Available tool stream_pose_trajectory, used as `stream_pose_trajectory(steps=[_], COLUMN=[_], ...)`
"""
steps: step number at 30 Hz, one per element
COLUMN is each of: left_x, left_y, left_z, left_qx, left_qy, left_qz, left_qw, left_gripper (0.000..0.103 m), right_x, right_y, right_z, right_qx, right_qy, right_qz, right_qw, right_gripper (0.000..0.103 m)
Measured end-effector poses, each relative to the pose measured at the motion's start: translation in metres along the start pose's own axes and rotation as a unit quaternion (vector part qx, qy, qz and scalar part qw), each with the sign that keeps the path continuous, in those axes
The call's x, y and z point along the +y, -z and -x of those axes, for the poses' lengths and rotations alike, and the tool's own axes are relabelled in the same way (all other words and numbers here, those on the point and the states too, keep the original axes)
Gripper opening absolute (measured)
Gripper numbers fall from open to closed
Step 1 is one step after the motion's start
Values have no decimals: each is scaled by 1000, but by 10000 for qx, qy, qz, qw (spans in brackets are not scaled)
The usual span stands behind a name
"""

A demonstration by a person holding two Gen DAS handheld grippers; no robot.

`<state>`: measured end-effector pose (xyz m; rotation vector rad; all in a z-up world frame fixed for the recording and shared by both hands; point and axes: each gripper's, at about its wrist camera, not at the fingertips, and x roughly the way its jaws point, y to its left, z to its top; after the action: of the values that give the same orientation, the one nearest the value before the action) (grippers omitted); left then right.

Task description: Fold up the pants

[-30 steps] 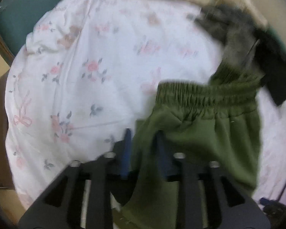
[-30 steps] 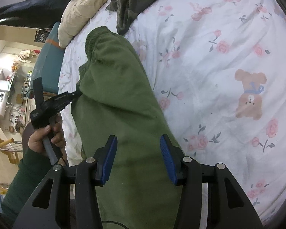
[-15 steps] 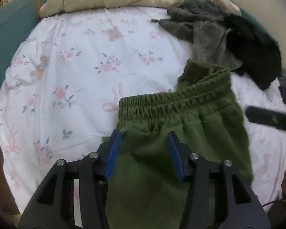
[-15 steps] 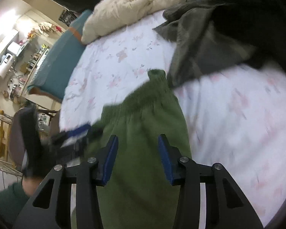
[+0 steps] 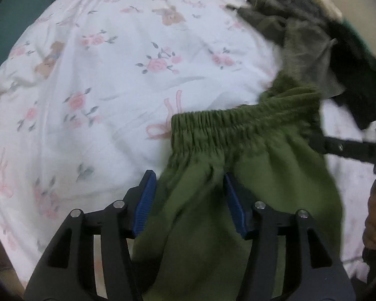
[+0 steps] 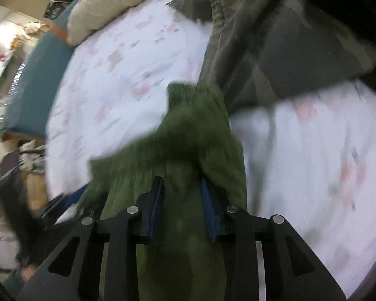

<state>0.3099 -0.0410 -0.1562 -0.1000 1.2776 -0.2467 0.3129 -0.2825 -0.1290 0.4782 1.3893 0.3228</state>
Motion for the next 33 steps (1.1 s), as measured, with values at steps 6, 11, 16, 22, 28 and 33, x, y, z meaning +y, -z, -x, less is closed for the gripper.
stream_pose_trajectory(steps=[6, 11, 16, 22, 28, 33], left_x=[40, 62, 61, 32, 33, 11], left_y=[62, 120, 164, 181, 198, 201], left_z=[76, 86, 97, 60, 36, 31], left_qx=[-303, 372, 18, 489, 1003, 1438], left_qy=[498, 958, 1227, 1202, 1419, 1672], left_qz=[620, 1497, 1923, 1402, 1360, 992], left_qw=[9964, 9834, 9736, 9816, 9754, 9703], left_gripper=[93, 93, 95, 95, 93, 92], right_x=[-2, -15, -39, -38, -42, -15], right_y=[64, 117, 163, 173, 182, 196], right_z=[83, 96, 56, 27, 17, 5], right_qx=[-420, -270, 239, 894, 1161, 1505], right_qy=[-337, -582, -373, -740, -705, -995], right_qz=[159, -228, -714, -517, -336, 168], right_qw=[9984, 9977, 9965, 9919, 9902, 9834], right_gripper=[91, 91, 91, 88, 82, 81])
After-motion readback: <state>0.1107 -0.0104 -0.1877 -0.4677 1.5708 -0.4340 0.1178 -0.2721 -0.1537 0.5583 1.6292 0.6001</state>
